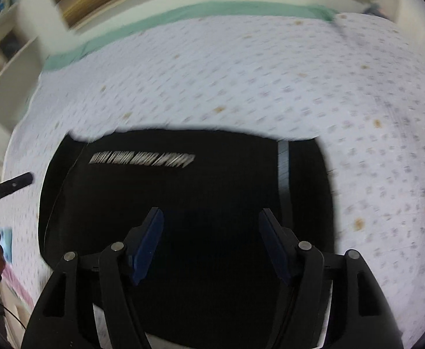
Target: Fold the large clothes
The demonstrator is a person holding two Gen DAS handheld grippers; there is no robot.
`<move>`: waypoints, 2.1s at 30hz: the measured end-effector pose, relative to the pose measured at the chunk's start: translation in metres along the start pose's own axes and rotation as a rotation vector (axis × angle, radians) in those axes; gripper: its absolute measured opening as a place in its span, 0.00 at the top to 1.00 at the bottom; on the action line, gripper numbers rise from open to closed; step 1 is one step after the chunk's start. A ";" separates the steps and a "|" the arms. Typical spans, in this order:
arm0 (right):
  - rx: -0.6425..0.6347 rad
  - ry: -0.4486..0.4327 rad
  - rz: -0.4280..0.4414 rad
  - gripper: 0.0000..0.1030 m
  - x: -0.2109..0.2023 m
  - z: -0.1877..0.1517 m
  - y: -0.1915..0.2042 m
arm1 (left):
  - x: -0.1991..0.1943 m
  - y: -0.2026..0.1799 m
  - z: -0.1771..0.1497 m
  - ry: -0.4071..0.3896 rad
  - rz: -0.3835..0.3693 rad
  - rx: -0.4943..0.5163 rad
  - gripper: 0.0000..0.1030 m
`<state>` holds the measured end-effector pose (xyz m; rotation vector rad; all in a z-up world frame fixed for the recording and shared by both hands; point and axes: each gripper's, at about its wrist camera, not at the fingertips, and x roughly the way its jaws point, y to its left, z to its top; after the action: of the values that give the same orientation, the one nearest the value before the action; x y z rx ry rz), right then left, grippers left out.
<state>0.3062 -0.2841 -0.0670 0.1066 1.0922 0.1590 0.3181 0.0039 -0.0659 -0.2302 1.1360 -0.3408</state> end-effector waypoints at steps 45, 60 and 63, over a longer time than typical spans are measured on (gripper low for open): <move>0.103 0.078 0.031 0.15 0.061 -0.014 -0.019 | 0.063 0.019 0.012 0.142 0.109 0.074 0.39; 0.316 0.012 -0.033 0.15 -0.021 -0.048 -0.126 | -0.031 0.178 -0.026 0.026 -0.033 -0.388 0.39; 0.313 0.015 -0.058 0.15 -0.023 -0.050 -0.132 | -0.026 0.179 -0.021 0.043 -0.033 -0.405 0.36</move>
<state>0.2611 -0.4171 -0.0919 0.3544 1.1278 -0.0650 0.3158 0.1794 -0.1148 -0.6006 1.2387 -0.1413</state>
